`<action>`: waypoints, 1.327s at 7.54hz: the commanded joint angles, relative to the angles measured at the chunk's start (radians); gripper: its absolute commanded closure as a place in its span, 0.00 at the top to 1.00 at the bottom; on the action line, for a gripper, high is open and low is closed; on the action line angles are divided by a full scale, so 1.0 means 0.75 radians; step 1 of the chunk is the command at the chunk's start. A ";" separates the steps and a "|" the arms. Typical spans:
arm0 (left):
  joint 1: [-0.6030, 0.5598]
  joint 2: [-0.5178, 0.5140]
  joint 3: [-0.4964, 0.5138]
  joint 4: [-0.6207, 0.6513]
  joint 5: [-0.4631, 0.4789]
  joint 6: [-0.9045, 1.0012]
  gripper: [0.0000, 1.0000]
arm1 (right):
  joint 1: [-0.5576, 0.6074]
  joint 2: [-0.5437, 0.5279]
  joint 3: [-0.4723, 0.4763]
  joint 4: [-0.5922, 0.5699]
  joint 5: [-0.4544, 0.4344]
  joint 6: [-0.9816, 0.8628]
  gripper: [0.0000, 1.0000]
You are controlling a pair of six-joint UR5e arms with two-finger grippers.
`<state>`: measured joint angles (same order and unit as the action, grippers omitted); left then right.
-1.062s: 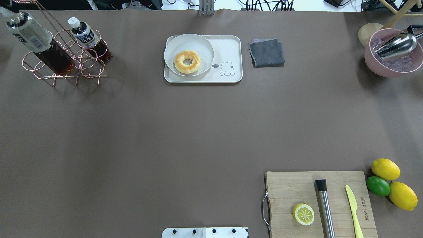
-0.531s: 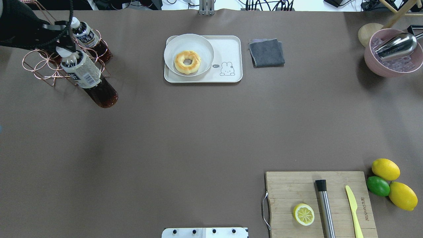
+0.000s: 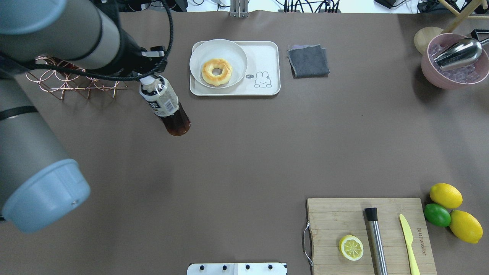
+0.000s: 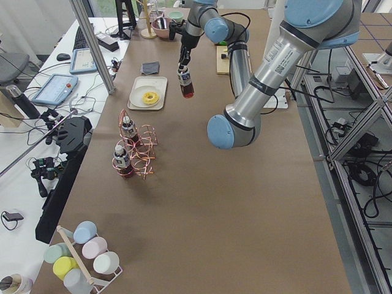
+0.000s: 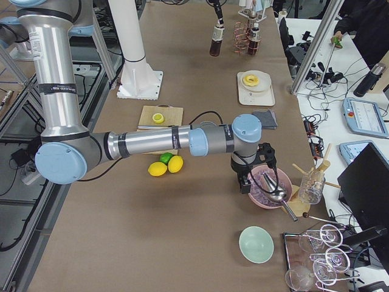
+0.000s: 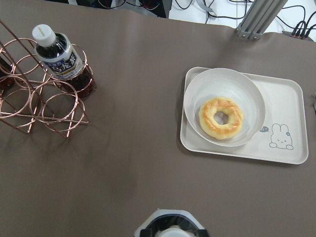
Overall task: Place tea on tray
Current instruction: 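Carry the tea bottle with the left gripper toward the white tray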
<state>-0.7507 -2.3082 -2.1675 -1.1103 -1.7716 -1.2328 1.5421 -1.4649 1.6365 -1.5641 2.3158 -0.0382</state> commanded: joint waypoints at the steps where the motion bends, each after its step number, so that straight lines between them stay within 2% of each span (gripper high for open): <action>1: 0.221 -0.162 0.163 0.002 0.214 -0.160 0.00 | -0.007 0.002 0.004 0.014 0.027 0.022 1.00; 2: 0.284 -0.182 0.202 0.000 0.281 -0.187 0.00 | -0.013 0.006 0.009 0.022 0.027 0.119 1.00; 5: 0.424 -0.295 0.359 -0.009 0.421 -0.266 0.00 | -0.021 -0.004 0.004 0.077 0.045 0.135 1.00; 7: 0.483 -0.277 0.382 -0.045 0.474 -0.291 0.00 | -0.023 -0.006 0.009 0.077 0.064 0.137 1.00; 9: 0.486 -0.224 0.438 -0.180 0.501 -0.291 0.00 | -0.023 -0.006 0.009 0.077 0.064 0.137 1.00; 10: 0.486 -0.209 0.438 -0.193 0.501 -0.291 0.00 | -0.023 -0.006 0.009 0.077 0.066 0.137 1.00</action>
<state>-0.3898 -2.4932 -1.8516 -1.2078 -1.4036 -1.4503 1.5249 -1.4695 1.6425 -1.5065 2.3635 0.0643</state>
